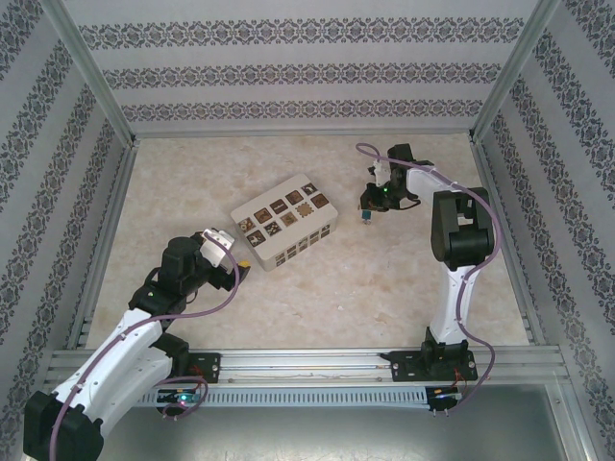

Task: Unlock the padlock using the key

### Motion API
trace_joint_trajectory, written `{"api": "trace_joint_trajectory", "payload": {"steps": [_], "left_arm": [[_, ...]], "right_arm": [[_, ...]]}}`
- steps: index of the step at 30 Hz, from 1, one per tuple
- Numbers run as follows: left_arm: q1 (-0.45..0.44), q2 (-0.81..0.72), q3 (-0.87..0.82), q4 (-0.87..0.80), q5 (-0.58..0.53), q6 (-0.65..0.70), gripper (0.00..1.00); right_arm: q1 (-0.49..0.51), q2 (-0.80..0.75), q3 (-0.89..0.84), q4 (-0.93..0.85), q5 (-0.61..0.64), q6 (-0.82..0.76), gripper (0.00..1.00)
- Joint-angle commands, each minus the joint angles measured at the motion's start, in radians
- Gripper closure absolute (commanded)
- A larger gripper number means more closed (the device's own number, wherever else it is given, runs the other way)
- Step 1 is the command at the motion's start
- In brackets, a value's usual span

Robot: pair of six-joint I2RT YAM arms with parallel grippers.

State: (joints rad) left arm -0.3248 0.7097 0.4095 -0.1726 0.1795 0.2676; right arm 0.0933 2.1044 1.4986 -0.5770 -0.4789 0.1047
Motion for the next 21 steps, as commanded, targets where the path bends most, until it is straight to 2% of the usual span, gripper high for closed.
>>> {"api": "trace_joint_trajectory", "payload": {"steps": [1, 9, 13, 14, 16, 21], "left_arm": [[0.015, -0.006, 0.013, -0.017, 0.006, 0.024, 0.0], [0.014, -0.012, 0.014, -0.017, 0.008, 0.025, 0.0], [0.014, -0.015, 0.014, -0.016, 0.009, 0.025, 0.01], [0.014, -0.015, 0.013, -0.016, 0.009, 0.025, 0.01], [0.014, -0.015, 0.014, -0.016, 0.011, 0.025, 0.01], [0.015, -0.016, 0.013, -0.018, 0.007, 0.026, 0.0]], "right_arm": [[-0.006, -0.01, 0.014, -0.017, 0.019, -0.014, 0.83], [-0.006, -0.066, -0.02, 0.009, 0.038, -0.002, 0.72], [-0.006, -0.115, -0.058, 0.038, 0.057, -0.011, 0.59], [-0.005, -0.131, -0.073, 0.049, 0.063, -0.018, 0.5], [-0.003, -0.162, -0.101, 0.066, 0.081, -0.032, 0.02], [0.0, -0.231, -0.165, 0.083, 0.139, -0.062, 0.01]]}}
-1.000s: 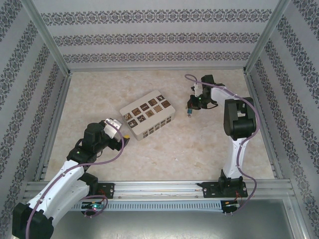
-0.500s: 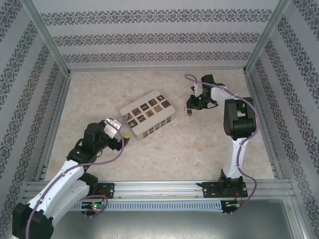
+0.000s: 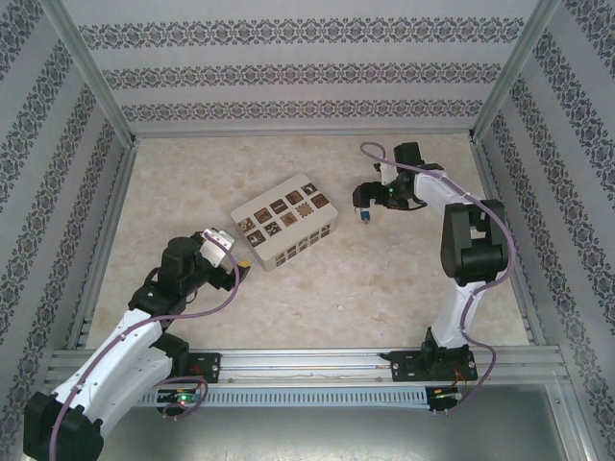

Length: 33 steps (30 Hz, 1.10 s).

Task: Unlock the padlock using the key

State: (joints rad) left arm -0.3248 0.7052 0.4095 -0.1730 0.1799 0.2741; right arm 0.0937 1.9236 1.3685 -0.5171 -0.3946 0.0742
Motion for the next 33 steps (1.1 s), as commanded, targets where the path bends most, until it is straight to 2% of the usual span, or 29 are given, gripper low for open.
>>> {"api": "trace_joint_trajectory", "payload": {"steps": [1, 7, 13, 25, 33], "left_arm": [[0.014, -0.013, 0.014, -0.017, 0.005, 0.02, 0.0], [0.015, -0.02, 0.015, -0.022, -0.005, 0.022, 0.0], [0.014, -0.033, 0.011, -0.022, -0.007, 0.023, 0.0], [0.014, -0.02, 0.009, -0.016, -0.013, 0.023, 0.0], [0.015, -0.006, 0.009, -0.018, -0.013, 0.025, 0.0]], "right_arm": [[0.001, -0.061, -0.049, 0.027, 0.063, -0.033, 0.02], [0.015, -0.133, -0.122, 0.048, 0.134, -0.019, 0.01], [0.041, -0.268, -0.251, 0.121, 0.183, 0.021, 0.01], [0.041, -0.699, -0.564, 0.272, 0.292, 0.069, 0.02], [0.002, -0.961, -0.721, 0.353, 0.341, 0.06, 0.02]]}}
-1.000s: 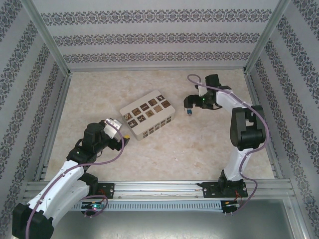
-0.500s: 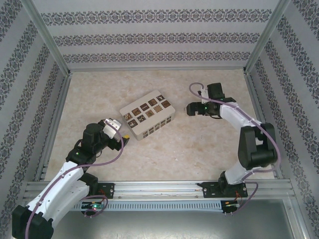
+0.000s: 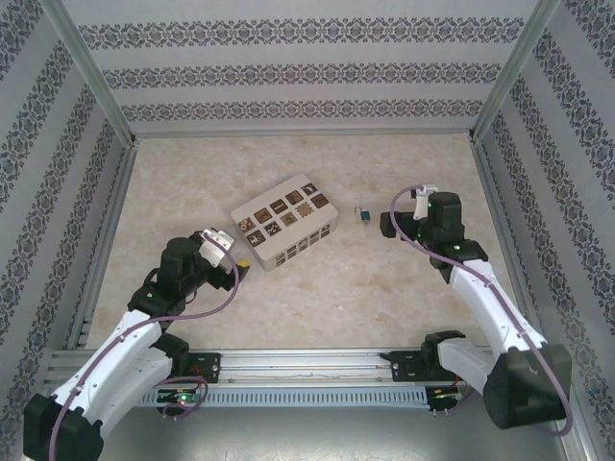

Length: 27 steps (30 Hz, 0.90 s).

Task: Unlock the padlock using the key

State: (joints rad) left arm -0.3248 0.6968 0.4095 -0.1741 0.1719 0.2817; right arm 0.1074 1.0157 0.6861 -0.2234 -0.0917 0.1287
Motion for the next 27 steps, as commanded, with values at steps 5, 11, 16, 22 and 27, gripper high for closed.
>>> {"api": "trace_joint_trajectory", "payload": {"steps": [5, 11, 16, 22, 27], "left_arm": [[0.014, 0.006, 0.009, -0.017, -0.001, 0.016, 0.01], [0.015, 0.009, 0.009, -0.016, 0.001, 0.016, 0.0], [0.013, 0.018, 0.009, -0.015, 0.0, 0.015, 0.0], [0.013, 0.026, 0.009, -0.015, 0.001, 0.016, 0.0], [0.015, 0.029, 0.009, -0.016, 0.0, 0.016, 0.0]], "right_arm": [[-0.023, -0.154, -0.124, 0.14, 0.083, -0.007, 0.02], [-0.039, -0.221, -0.292, 0.323, 0.221, 0.001, 0.01], [-0.047, -0.193, -0.384, 0.459, 0.244, -0.043, 0.02], [-0.051, -0.107, -0.456, 0.69, 0.236, -0.07, 0.02], [-0.052, -0.026, -0.496, 0.831, 0.213, -0.075, 0.02]]}}
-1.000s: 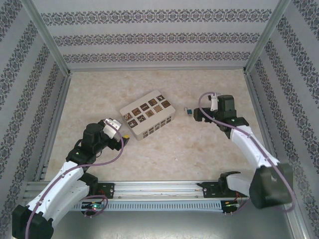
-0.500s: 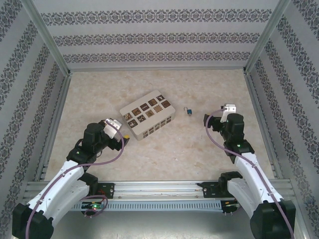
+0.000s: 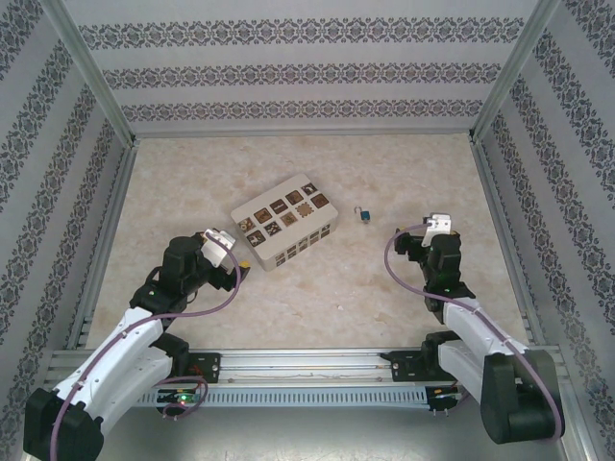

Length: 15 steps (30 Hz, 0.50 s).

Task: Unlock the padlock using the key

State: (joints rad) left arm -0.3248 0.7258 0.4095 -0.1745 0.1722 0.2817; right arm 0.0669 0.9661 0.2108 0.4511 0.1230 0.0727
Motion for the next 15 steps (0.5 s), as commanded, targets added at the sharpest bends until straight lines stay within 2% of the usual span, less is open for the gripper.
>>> {"api": "trace_joint_trajectory", "payload": {"steps": [1, 9, 15], "left_arm": [[0.013, 0.0, 0.009, -0.016, 0.0, 0.015, 0.0], [0.014, 0.006, 0.011, -0.02, -0.002, 0.016, 0.0], [0.013, 0.011, 0.012, -0.019, 0.007, 0.01, 0.0]], "right_arm": [[-0.012, 0.041, -0.03, 0.187, -0.01, -0.021, 0.02], [-0.022, 0.101, -0.059, 0.335, -0.037, -0.028, 0.02], [-0.029, 0.227, -0.06, 0.517, -0.084, -0.019, 0.01]]}}
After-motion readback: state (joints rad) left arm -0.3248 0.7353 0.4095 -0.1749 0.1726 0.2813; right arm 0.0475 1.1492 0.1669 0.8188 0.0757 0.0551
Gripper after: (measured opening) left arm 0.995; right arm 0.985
